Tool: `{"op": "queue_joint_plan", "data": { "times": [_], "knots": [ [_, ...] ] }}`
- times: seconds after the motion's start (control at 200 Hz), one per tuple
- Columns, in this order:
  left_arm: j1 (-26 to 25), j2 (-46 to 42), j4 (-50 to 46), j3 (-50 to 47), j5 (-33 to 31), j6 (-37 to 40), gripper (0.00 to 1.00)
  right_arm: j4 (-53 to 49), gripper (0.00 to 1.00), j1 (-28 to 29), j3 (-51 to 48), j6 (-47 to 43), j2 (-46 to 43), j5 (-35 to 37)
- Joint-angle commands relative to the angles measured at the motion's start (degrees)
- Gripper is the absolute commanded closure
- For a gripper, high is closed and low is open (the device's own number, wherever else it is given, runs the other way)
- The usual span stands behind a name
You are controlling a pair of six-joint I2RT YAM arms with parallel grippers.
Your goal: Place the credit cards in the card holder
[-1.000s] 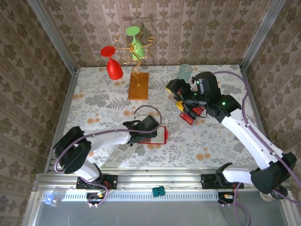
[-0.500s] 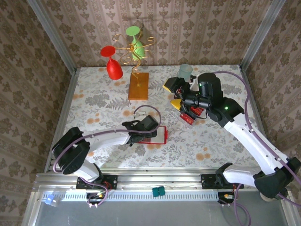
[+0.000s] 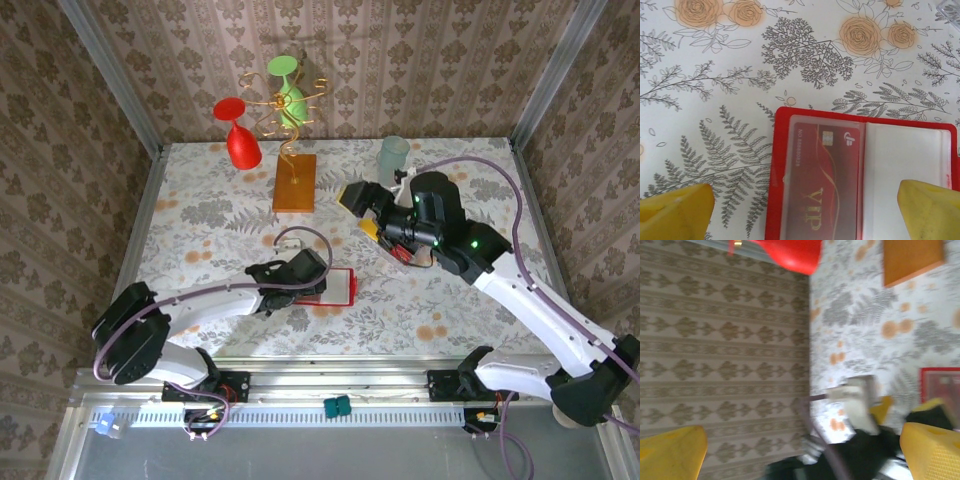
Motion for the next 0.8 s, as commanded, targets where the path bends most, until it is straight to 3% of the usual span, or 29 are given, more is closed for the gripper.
{"op": "queue_joint_plan", "data": {
  "times": [0.0, 0.14, 0.255, 0.325, 0.365, 0.4, 0.5, 0.795],
  "knots": [
    [1.13, -3.21, 0.67, -1.94, -1.18, 2.04, 0.04, 0.09, 0.00, -0.56, -5.89, -10.23, -2.36, 5.41],
    [2.99, -5.21, 2.84, -3.74, 0.69, 4.49, 0.04, -0.04, 0.00, -0.59, -10.79, -18.06, -1.28, 6.61],
    [3.79, -5.26, 3.89, -3.86, 2.12, 6.16, 0.04, 1.51, 0.18, -0.41, -13.07, -21.84, 2.80, 5.28],
    [3.79, -5.01, 4.65, -4.09, 2.61, 6.68, 0.04, 1.06, 0.40, -0.05, -12.71, -23.37, 7.30, 3.05],
    [3.78, -4.91, 5.03, -4.13, 2.76, 6.96, 0.04, 0.43, 0.47, 0.56, -12.27, -24.14, 9.51, 2.81],
    [3.84, -4.86, 5.15, -4.26, 2.84, 6.98, 0.04, 0.09, 0.59, 1.25, -11.88, -25.04, 12.00, 2.73],
    [3.82, -4.52, 5.78, -4.55, 3.19, 7.24, 0.04, -0.17, 0.83, 2.54, -11.28, -25.84, 18.32, 3.51],
    [3.11, -0.63, 8.29, -4.37, 4.95, 7.93, 0.04, 1.37, 1.00, 5.56, -8.65, -26.16, 30.60, 6.19]
  ]
}}
